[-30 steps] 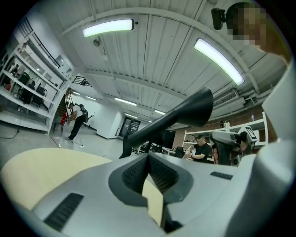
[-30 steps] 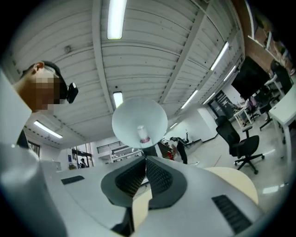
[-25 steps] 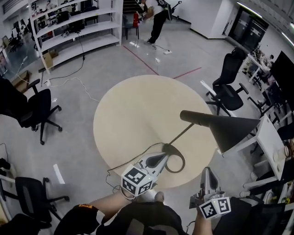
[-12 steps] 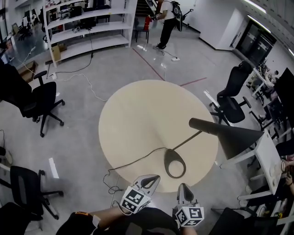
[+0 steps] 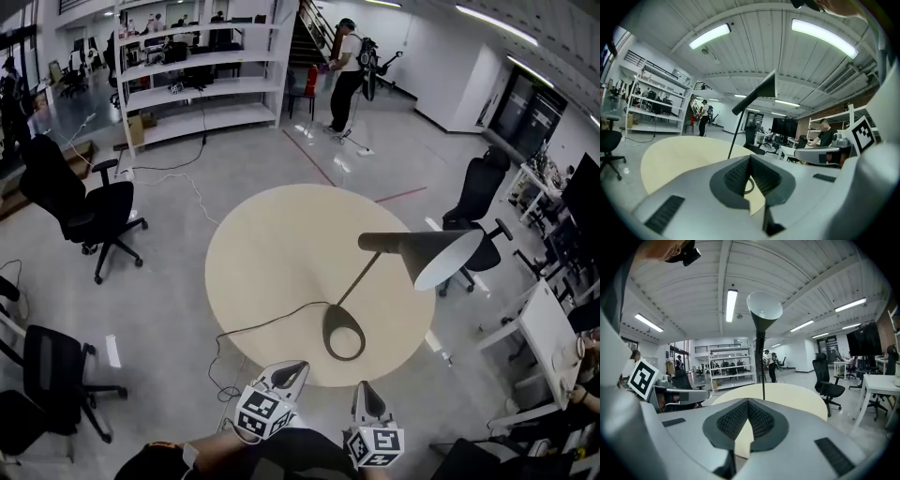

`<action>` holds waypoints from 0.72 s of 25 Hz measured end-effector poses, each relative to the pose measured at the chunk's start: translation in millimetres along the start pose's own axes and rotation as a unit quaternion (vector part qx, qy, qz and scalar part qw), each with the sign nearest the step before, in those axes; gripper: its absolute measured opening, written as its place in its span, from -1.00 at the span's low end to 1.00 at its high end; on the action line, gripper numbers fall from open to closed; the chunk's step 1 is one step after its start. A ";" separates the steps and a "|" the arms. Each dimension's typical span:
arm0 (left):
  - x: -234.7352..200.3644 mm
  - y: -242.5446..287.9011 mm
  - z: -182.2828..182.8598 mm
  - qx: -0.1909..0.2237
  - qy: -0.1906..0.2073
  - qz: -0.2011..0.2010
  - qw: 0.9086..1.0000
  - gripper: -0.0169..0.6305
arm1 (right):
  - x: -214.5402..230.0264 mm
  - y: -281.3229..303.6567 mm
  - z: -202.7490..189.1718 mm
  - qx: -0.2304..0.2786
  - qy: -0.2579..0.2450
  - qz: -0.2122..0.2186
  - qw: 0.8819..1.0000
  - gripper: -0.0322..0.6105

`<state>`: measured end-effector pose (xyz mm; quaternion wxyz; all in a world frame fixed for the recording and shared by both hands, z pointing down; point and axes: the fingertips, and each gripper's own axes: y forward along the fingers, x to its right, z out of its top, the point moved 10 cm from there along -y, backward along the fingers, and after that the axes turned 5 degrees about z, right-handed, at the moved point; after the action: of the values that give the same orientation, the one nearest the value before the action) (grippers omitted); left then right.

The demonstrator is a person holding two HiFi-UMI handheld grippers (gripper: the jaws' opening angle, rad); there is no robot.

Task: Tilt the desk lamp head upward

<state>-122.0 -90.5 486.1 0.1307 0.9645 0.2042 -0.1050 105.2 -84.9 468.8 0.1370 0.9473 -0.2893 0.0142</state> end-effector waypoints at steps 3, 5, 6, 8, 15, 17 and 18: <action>56.2 -19.1 -21.7 0.012 -0.002 0.020 1.000 -0.81 | 17.0 -55.4 -17.5 0.014 0.002 0.005 1.000 -0.85; 98.1 -29.5 -39.2 0.017 0.004 0.033 0.999 -0.81 | 32.2 -93.1 -31.4 0.020 -0.005 0.013 1.000 -0.85; 118.8 -36.2 -47.9 0.018 0.007 0.041 0.999 -0.81 | 38.1 -111.6 -38.3 0.021 -0.010 0.020 1.000 -0.85; 158.4 -54.7 -63.7 0.016 0.010 0.062 0.998 -0.81 | 45.2 -147.5 -50.9 0.019 -0.017 0.037 0.999 -0.85; 276.1 -127.8 -99.2 0.007 0.023 0.133 0.991 -0.81 | 47.4 -252.1 -71.2 0.017 -0.032 0.104 0.994 -0.85; 298.6 -142.1 -96.2 0.009 0.025 0.151 0.988 -0.81 | 49.3 -269.3 -67.3 0.020 -0.036 0.118 0.992 -0.85; 307.4 -149.0 -95.0 0.011 0.025 0.160 0.987 -0.81 | 48.9 -276.6 -65.0 0.022 -0.038 0.125 0.991 -0.85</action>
<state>104.4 181.6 466.0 0.1302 0.9884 0.0495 -0.0607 302.0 125.9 467.0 0.1028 0.9062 -0.4101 0.0020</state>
